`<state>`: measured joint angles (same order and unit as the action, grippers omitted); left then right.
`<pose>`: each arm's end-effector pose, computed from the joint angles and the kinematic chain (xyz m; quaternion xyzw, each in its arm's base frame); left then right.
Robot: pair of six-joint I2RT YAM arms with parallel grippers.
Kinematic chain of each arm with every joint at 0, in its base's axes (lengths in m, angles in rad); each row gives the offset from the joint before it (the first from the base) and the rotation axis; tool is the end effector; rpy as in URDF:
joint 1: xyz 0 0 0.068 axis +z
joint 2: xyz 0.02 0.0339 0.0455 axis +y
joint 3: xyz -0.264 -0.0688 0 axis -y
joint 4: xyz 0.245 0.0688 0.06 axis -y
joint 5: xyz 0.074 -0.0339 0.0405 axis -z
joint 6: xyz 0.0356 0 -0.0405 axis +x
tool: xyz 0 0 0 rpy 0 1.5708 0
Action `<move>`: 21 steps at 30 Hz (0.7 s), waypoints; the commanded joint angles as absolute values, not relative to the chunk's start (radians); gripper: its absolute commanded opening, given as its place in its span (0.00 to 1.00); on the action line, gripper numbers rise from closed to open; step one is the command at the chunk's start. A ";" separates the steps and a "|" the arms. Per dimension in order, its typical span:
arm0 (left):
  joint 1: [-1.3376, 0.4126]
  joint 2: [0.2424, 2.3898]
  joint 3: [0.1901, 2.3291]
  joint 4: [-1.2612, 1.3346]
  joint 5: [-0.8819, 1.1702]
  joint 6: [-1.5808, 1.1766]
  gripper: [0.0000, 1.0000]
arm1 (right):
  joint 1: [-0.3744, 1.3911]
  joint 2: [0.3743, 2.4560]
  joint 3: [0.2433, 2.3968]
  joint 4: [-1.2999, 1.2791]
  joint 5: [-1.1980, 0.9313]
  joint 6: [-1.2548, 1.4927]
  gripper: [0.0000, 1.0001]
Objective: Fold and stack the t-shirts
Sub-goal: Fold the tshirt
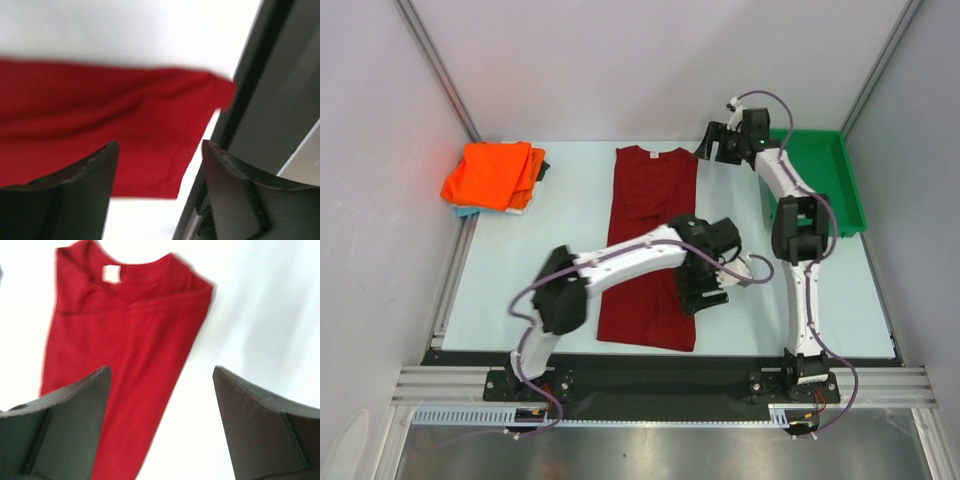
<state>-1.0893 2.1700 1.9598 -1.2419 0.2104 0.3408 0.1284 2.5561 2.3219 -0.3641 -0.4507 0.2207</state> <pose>0.1944 -0.3880 0.2310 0.6556 0.7455 -0.1191 0.0166 0.5731 0.0896 0.2012 -0.0646 0.8656 0.2737 0.4143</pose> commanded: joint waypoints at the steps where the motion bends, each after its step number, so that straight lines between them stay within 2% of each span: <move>1: -1.049 1.870 1.858 -1.166 0.104 0.322 0.76 | 0.120 2.239 2.127 -0.387 -0.463 0.252 0.87; 2: -1.037 1.838 1.788 -1.160 0.106 0.310 0.82 | 0.124 2.138 2.055 -0.411 -0.477 0.256 0.87; 3: -1.001 1.803 1.748 -1.152 0.116 0.298 0.83 | 0.129 2.088 1.984 -0.419 -0.485 0.261 0.86; 7: -0.864 1.652 1.521 -1.086 0.207 0.181 0.80 | 0.156 1.815 1.513 -0.428 -0.535 0.311 0.85; 12: -0.617 1.545 1.315 -0.982 0.288 0.006 0.76 | 0.254 1.506 1.091 -0.413 -0.606 0.367 0.84; 16: -0.419 1.470 1.085 -0.875 0.412 -0.156 0.71 | 0.380 1.350 0.821 -0.385 -0.612 0.422 0.84; 17: -0.337 1.441 1.044 -0.855 0.429 -0.182 0.69 | 0.399 1.332 0.780 -0.377 -0.604 0.445 0.84; 21: -0.201 1.395 0.867 -0.781 0.482 -0.265 0.66 | 0.431 1.293 0.587 -0.374 -0.595 0.479 0.82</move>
<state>-0.2527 1.4689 0.9386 -0.8703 0.3756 -0.1402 0.4309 1.3426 0.6464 -0.4011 -0.5915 0.4206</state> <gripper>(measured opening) 0.669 0.824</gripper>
